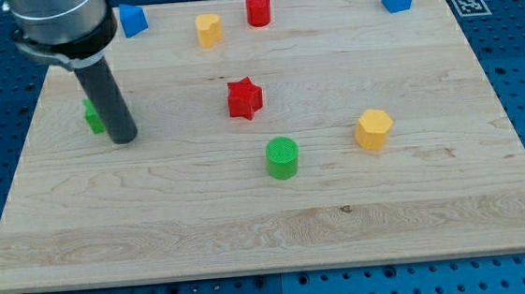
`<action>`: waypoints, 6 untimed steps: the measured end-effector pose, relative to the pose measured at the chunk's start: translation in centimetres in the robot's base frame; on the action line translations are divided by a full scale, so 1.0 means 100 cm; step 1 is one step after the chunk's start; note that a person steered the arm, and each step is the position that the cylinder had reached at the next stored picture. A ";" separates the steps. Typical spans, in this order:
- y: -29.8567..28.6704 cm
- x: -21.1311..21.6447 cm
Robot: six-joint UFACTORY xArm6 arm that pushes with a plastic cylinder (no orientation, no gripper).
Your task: Nudge the green star to the top
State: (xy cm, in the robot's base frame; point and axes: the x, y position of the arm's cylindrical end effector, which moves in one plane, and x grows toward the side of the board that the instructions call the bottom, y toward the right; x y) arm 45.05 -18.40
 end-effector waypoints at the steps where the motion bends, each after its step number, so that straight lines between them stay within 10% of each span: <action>1: -0.049 -0.001; 6: -0.048 -0.022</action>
